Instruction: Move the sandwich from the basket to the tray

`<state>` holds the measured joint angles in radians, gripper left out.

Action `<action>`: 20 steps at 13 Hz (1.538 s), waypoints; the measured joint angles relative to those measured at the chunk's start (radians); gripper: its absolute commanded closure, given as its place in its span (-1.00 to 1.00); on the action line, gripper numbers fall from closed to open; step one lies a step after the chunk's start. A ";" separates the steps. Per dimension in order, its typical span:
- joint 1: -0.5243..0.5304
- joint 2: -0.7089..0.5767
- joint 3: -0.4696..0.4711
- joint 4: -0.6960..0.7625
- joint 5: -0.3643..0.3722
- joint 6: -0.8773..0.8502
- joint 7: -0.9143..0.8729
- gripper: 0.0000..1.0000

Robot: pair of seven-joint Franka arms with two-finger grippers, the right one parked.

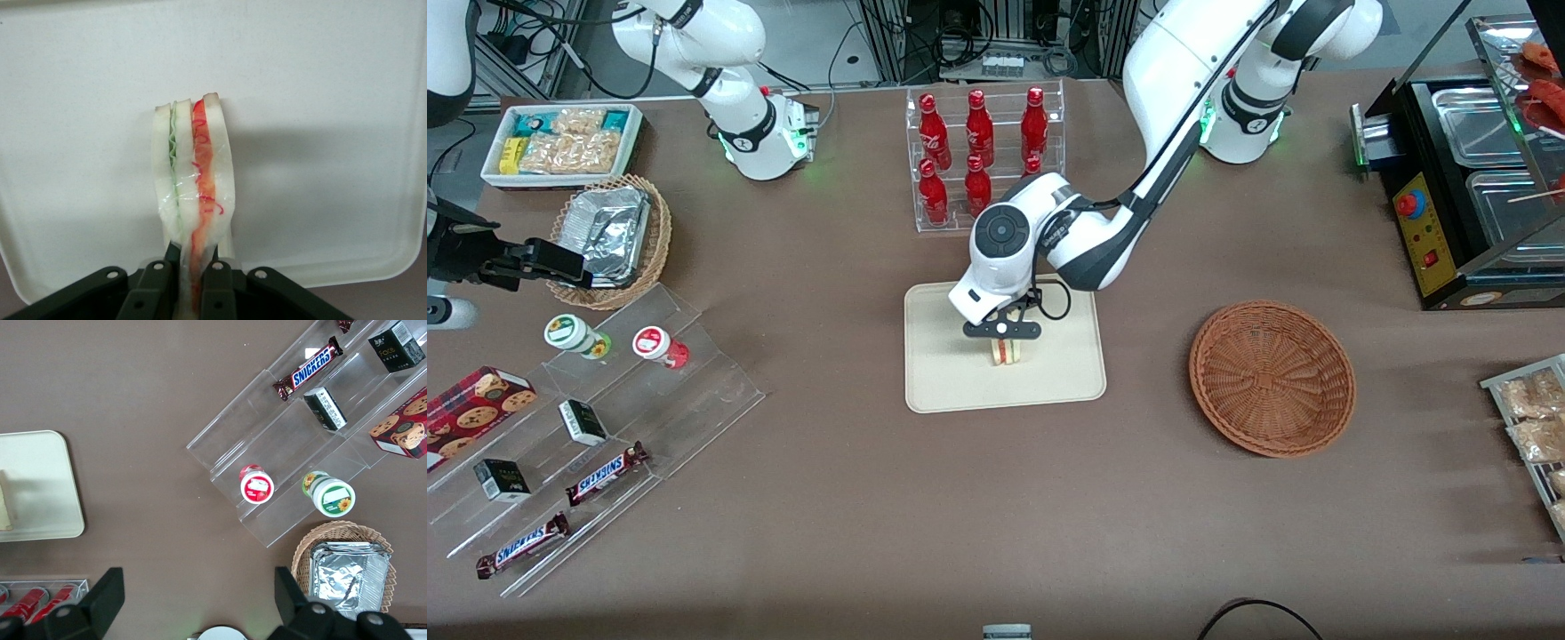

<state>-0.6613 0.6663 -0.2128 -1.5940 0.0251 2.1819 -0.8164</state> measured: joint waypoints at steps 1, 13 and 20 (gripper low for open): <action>0.000 0.008 0.000 0.000 0.000 0.003 0.000 0.30; 0.046 -0.136 0.019 0.059 0.000 -0.164 -0.078 -1.00; 0.291 -0.469 0.028 0.057 0.001 -0.542 0.108 -1.00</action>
<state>-0.3704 0.1972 -0.1847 -1.5368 0.0258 1.6399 -0.7085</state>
